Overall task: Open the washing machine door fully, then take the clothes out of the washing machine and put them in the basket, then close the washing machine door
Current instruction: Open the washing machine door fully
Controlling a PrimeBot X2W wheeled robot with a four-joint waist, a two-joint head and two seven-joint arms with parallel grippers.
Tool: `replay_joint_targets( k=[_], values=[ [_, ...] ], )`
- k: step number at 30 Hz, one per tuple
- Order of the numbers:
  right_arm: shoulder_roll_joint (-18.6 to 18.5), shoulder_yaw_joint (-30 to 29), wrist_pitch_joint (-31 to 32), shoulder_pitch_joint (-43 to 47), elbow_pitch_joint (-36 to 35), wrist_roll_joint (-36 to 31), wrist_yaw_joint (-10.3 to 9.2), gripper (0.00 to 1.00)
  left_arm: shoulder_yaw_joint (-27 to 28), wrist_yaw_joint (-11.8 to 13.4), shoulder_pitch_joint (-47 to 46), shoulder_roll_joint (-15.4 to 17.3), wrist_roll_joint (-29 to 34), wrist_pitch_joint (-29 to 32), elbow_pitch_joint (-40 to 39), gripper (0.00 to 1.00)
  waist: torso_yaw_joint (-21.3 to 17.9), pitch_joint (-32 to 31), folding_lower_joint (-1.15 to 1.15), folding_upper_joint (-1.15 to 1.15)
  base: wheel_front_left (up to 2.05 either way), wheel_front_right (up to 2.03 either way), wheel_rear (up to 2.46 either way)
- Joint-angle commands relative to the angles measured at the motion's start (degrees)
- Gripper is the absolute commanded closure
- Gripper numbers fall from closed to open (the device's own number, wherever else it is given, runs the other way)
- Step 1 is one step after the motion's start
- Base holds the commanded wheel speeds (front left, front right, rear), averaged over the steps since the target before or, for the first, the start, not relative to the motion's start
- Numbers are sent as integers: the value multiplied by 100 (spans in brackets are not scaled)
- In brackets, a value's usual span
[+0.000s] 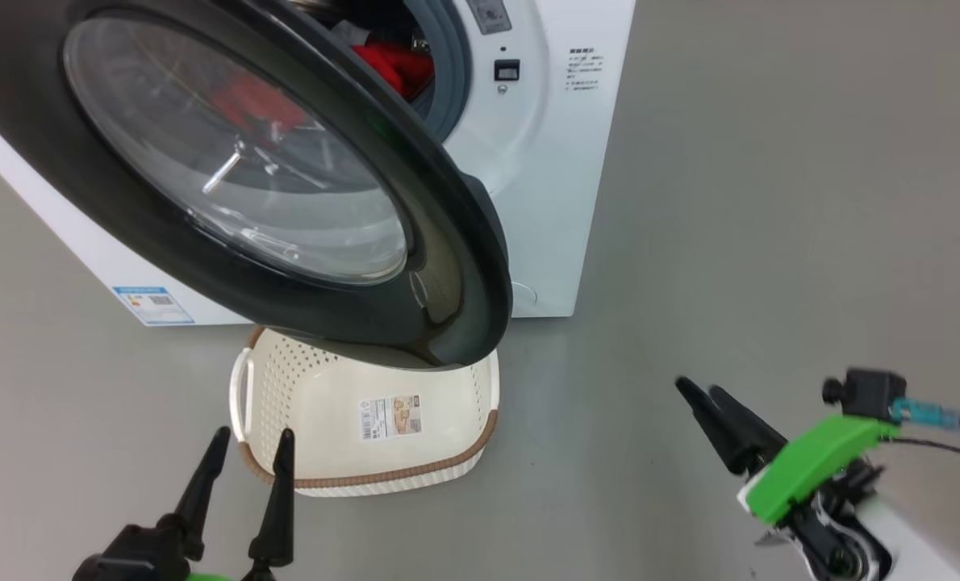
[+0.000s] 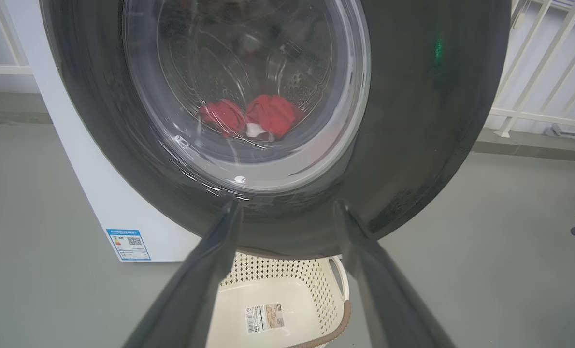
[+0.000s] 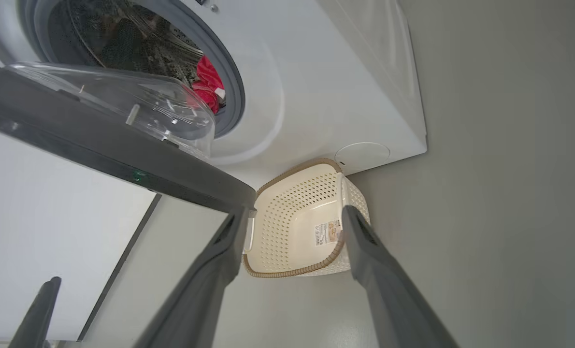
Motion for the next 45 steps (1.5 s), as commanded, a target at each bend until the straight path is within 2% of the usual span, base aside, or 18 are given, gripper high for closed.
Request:
replay_joint_targets(
  k=[1, 6, 11, 14, 21, 26, 33, 40, 45],
  values=[
    [-105, 105, -279, 74, -17, -181, 44, 0, 208, -31, 28, 72, 50, -69, -104, 0, -16, -8, 0, 0, 0, 0, 0],
    [-67, 298, -1076, 154, 309, -638, 44, 0, 258, -31, 26, 70, 61, -69, -81, 0, -65, 17, 0, 0, 0, 0, 0],
    [83, 228, -1252, 215, 553, -1186, 44, 0, 270, -31, 20, 69, 76, -69, -56, 0, -98, 20, 0, 0, 0, 0, 0],
    [192, -146, -1256, 311, 500, -1706, 44, 0, 279, -31, 22, 68, 85, -69, -61, 0, -121, 25, 0, 0, 0, 0, 0],
    [495, -1111, -1258, 743, 90, -3365, 44, 0, 274, -31, 9, 68, 110, -69, -75, 0, -118, 55, 0, 0, 0, 0, 0],
    [764, -1787, -1259, 1086, -356, -4689, 44, 0, 274, -31, 1, 67, 129, -69, -90, 0, -102, 62, 0, 0, 0, 0, 0],
    [1241, -2691, -1259, 1497, -1189, -6051, 44, 0, 280, -31, -2, 65, 141, -69, -110, 0, -100, 63, 0, 0, 0, 0, 0],
    [1525, -3176, -1259, 1798, -1646, -6551, 44, 0, 249, -31, -3, 63, 155, -69, -151, 0, -68, 44, 0, 0, 0, 0, 0],
    [1600, -3225, -1259, 1969, -1503, -6636, 44, 0, 244, -31, 24, 61, 150, -69, -150, 0, -49, 9, 0, 0, 0, 0, 0]
  ],
)
